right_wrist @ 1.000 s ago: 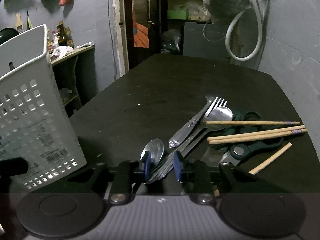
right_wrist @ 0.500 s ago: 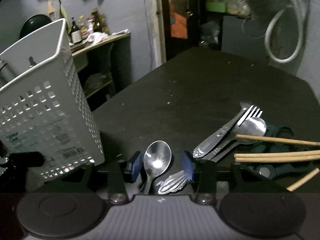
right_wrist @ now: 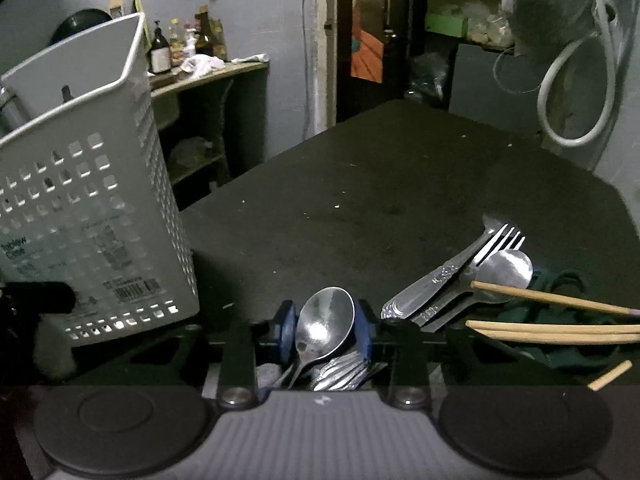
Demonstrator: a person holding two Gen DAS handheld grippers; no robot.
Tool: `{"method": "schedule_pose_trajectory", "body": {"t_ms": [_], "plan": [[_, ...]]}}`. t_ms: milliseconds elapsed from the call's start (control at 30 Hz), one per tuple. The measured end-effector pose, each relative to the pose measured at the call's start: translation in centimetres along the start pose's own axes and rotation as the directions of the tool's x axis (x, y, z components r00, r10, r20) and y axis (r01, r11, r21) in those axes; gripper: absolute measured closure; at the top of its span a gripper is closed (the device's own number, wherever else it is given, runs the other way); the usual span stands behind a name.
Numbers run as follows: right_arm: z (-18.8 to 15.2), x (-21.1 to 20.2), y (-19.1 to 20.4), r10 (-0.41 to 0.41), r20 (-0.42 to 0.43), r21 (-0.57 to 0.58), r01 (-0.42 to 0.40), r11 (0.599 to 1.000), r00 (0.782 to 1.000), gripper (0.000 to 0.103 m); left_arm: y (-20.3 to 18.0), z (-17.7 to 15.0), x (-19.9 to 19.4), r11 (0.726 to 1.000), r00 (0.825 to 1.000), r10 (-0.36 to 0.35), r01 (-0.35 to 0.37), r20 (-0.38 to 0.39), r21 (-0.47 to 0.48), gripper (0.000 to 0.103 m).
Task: Organize utensils
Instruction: 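Lower the right tool to the pile and grasp a silver spoon, then carry the silver spoon toward the basket with the right tool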
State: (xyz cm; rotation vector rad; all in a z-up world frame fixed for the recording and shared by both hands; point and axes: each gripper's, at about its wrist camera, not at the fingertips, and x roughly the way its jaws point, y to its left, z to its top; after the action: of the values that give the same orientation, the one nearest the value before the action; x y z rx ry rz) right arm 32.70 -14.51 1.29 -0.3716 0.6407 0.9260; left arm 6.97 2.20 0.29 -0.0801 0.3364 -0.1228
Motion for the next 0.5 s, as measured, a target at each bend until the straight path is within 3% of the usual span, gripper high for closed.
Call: {"method": "schedule_pose_trajectory", "body": {"t_ms": [100, 133, 200, 500], "plan": [[0.2, -0.3, 2.4, -0.115, -0.011, -0.073, 0.114, 0.991, 0.993, 0.073, 0.1, 0.0, 0.0, 1.000, 1.000, 0.000, 0.000, 0.000, 0.000, 0.026], [0.3, -0.3, 3.5, -0.160, -0.005, -0.109, 0.159, 0.981, 0.987, 0.088, 0.0, 0.0, 0.0, 1.000, 1.000, -0.001, 0.001, 0.000, -0.002, 0.026], [0.5, -0.5, 5.0, -0.223, 0.001, -0.154, 0.220, 0.963, 0.975, 0.092, 0.0, 0.0, 0.0, 1.000, 1.000, -0.001, 0.001, 0.000, -0.003, 0.026], [0.5, -0.9, 6.9, -0.221, -0.019, -0.129, 0.217, 0.968, 0.975, 0.095, 0.0, 0.0, 0.0, 1.000, 1.000, -0.001, 0.001, 0.002, -0.005, 0.026]]}}
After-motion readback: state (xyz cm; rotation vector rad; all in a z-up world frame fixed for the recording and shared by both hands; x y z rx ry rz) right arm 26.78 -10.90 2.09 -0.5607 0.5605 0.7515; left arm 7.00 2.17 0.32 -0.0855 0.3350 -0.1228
